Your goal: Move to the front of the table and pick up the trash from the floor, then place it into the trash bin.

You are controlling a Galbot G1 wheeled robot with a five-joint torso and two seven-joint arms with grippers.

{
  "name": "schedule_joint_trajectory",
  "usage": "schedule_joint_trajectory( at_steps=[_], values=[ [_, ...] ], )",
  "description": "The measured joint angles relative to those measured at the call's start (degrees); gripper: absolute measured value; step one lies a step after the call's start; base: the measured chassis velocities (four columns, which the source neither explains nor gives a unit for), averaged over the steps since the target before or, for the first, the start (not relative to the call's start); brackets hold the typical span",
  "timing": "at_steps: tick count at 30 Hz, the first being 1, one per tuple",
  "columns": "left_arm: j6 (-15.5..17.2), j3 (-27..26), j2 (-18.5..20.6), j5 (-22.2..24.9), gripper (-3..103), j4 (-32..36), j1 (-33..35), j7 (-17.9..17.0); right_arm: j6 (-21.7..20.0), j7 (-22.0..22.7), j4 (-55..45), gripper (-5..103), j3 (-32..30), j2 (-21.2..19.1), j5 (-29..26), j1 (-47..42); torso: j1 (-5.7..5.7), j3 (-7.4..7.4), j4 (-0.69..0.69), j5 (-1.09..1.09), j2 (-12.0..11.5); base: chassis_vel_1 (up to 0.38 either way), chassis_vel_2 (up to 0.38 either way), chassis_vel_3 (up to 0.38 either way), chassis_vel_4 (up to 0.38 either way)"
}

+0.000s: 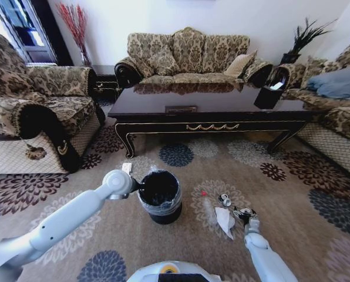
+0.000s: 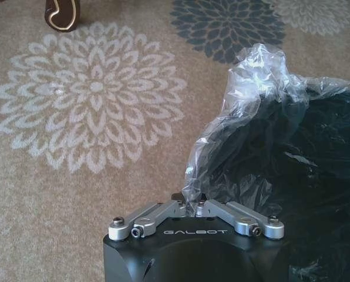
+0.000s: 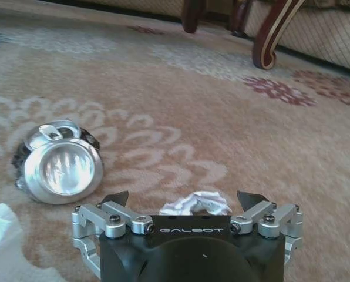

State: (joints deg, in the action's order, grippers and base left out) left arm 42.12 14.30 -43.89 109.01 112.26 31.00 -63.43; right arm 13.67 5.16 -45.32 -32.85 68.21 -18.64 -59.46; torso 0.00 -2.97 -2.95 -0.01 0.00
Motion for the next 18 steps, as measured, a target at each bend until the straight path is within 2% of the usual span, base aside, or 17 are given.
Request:
schedule_joint_trajectory(
  at_steps=[1, 3, 4, 6, 8, 10, 11, 12, 14, 18],
  values=[
    [0.00, -0.08, 0.11, 0.01, 2, 0.07, 0.12, 0.02, -0.10, 0.10, 0.41, 103, -0.21, 0.23, -0.21, 0.24, 0.00, 0.00, 0.00, 0.00, 0.00, 0.000, 0.000, 0.000, 0.000],
    [0.00, -0.27, 0.57, 0.02, 2, 0.32, 0.35, 0.11, -0.19, 0.16, 1.18, 99, -0.48, 0.61, -0.41, 0.66, 0.00, 0.00, 0.00, 0.02, 0.00, 0.000, 0.000, 0.000, 0.000],
    [0.00, -0.52, 0.95, 0.05, 2, 0.50, 0.56, 0.15, -0.23, 0.20, 1.64, 89, -0.59, 0.83, -0.64, 0.90, 0.00, 0.00, 0.00, 0.01, 0.00, 0.000, 0.000, 0.000, 0.000],
    [0.00, -0.62, 1.08, 0.08, 2, 0.57, 0.63, 0.16, -0.24, 0.24, 1.83, 89, -0.61, 0.91, -0.84, 1.01, 0.00, 0.00, 0.01, 0.00, 0.00, 0.000, 0.000, 0.000, 0.000],
    [0.00, -1.01, 1.50, 0.23, 2, 0.87, 0.88, 0.22, -0.24, 0.27, 2.46, 78, -0.65, 1.13, -1.55, 1.28, 0.00, 0.00, 0.02, 0.01, 0.00, 0.000, 0.000, 0.000, 0.000],
    [0.00, -1.13, 1.60, 0.25, 2, 0.92, 0.95, 0.24, -0.23, 0.26, 2.67, 78, -0.65, 1.17, -1.78, 1.38, 0.00, 0.00, 0.03, 0.01, 0.00, 0.000, 0.000, 0.000, 0.000],
    [0.00, -1.35, 1.71, 0.27, 2, 1.03, 1.06, 0.26, -0.11, 0.16, 3.01, 67, -0.65, 1.21, -1.94, 1.51, 0.00, 0.01, 0.04, 0.01, 0.00, 0.000, 0.000, 0.000, 0.000],
    [0.00, -1.54, 1.79, 0.35, 2, 1.21, 1.20, 0.29, -0.02, 0.09, 3.09, 61, -0.65, 1.23, -2.00, 1.54, 0.00, 0.01, 0.04, 0.02, 0.00, 0.000, 0.000, 0.000, 0.000],
    [0.00, -1.59, 1.85, 0.41, 2, 1.31, 1.28, 0.32, 0.02, 0.07, 3.10, 61, -0.65, 1.24, -2.00, 1.54, 0.00, 0.00, 0.04, 0.04, 0.00, 0.000, 0.000, 0.000, 0.000],
    [0.01, -1.55, 1.81, 0.41, 2, 1.48, 1.33, 0.33, 0.06, 0.13, 3.07, 39, -0.83, 0.90, -2.20, 1.55, 0.00, 0.00, 0.01, 0.01, 0.01, 0.000, 0.000, 0.000, 0.000]
  ],
)
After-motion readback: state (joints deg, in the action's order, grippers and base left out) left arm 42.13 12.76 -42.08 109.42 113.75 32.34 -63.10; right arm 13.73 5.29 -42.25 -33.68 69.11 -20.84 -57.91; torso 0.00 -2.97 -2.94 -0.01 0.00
